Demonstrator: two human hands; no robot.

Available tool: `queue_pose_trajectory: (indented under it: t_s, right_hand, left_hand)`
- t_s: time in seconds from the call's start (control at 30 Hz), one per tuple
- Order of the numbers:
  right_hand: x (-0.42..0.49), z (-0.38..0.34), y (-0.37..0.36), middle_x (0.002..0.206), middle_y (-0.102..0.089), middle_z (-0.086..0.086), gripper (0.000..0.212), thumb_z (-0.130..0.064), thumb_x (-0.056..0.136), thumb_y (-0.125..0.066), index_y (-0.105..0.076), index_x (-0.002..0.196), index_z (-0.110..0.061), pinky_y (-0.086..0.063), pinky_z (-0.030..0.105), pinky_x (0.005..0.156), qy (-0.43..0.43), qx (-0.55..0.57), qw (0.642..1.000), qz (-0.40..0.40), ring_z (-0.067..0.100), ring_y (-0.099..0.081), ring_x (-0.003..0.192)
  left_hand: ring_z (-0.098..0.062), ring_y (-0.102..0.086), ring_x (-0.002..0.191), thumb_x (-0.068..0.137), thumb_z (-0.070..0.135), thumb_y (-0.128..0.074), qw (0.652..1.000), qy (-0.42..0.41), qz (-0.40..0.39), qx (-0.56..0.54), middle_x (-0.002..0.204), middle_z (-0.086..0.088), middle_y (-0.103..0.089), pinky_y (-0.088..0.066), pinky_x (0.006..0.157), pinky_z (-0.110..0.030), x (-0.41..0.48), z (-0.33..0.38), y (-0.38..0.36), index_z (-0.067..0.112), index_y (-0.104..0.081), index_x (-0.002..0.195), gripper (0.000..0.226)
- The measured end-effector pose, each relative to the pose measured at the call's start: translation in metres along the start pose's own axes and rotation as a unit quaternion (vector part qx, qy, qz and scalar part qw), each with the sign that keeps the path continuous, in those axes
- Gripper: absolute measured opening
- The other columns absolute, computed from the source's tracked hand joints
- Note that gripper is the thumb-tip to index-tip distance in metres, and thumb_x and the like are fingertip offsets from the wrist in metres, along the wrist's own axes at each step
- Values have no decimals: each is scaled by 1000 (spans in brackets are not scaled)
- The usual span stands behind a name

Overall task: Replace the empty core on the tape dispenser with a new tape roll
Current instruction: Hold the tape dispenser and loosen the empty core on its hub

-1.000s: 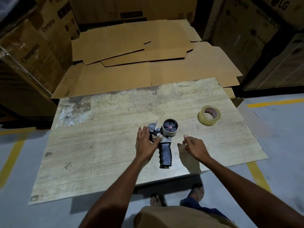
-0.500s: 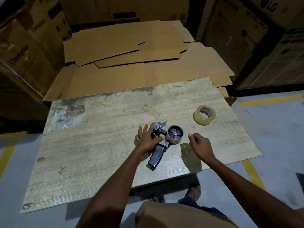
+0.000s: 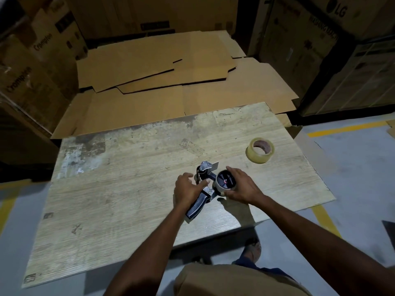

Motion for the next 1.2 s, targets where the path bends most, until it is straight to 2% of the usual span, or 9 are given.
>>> queue_pose_trajectory:
  t_s: [0.13,0.33,0.63,0.73,0.83,0.97,1.03,1.13,1.2]
  right_hand:
    - [2,-2,-3,145,-49,10,106,-46,73,-88,-31,158,-16,-41,35,107,-19,13,999,24,28,-45,134]
    - [2,1,-5,137,-51,10,109,-53,66,-87,-36,155,-15,-44,36,104,-38,29,998,42,27,-45,132]
    - [24,0,7,132,-53,12,86,-39,72,-86,-48,144,-11,-44,35,101,12,82,996,40,28,-48,128]
    - [31,6,10,136,-52,14,86,-44,73,-79,-46,145,-9,-44,38,102,19,93,995,42,30,-46,130]
    - [39,14,6,142,-48,12,99,-48,73,-81,-37,152,-9,-43,38,106,10,99,994,34,29,-43,134]
    - [52,22,-1,142,-48,9,111,-50,67,-89,-35,155,-9,-41,35,108,18,114,993,22,26,-43,134]
    - [58,29,-4,139,-51,8,108,-50,66,-90,-40,152,-10,-43,34,106,33,125,991,31,25,-46,131]
    - [66,37,-7,135,-54,6,100,-48,64,-89,-45,147,-11,-48,38,103,59,134,988,46,23,-49,126]
    - [69,41,-9,133,-54,6,98,-45,64,-88,-46,146,-11,-49,39,102,70,152,984,58,23,-50,125]
  left_hand:
    - [-20,-66,73,80,93,-39,995,77,32,62,81,0,-69,-46,60,-32,-34,0,-13,18,-61,81,78]
    - [-21,-59,56,88,89,-33,989,33,62,132,59,-2,-61,-36,51,-28,-35,6,-11,16,-53,55,83]
    - [-23,-57,59,82,96,-30,986,15,85,143,57,0,-57,-38,53,-30,15,14,-6,17,-51,55,86]
    - [-24,-65,75,82,94,-33,981,34,130,140,78,1,-69,-53,64,-36,20,22,-12,17,-67,78,84]
    - [-28,-68,103,87,86,-44,975,55,189,100,113,-4,-72,-55,83,-41,20,36,-21,16,-70,115,80]
    - [-29,-65,112,87,86,-43,977,118,170,48,125,-6,-67,-51,85,-39,32,58,-27,16,-65,124,83]
    - [-29,-66,106,86,88,-44,975,154,158,30,118,-7,-70,-49,78,-37,40,66,-31,14,-67,118,83]
    - [-26,-63,72,85,91,-37,970,175,140,99,81,-6,-68,-49,63,-35,52,72,-39,9,-68,79,88]
    - [-23,-57,61,83,94,-32,961,199,146,126,69,-6,-63,-45,56,-31,56,72,-42,8,-65,67,94]
Point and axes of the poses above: each hand's wrist, its own x-axis towards the middle knuckle, its own y-axis out of the back of the hand, z = x × y, the point moved 3 cm from there along x, towards the middle knuckle
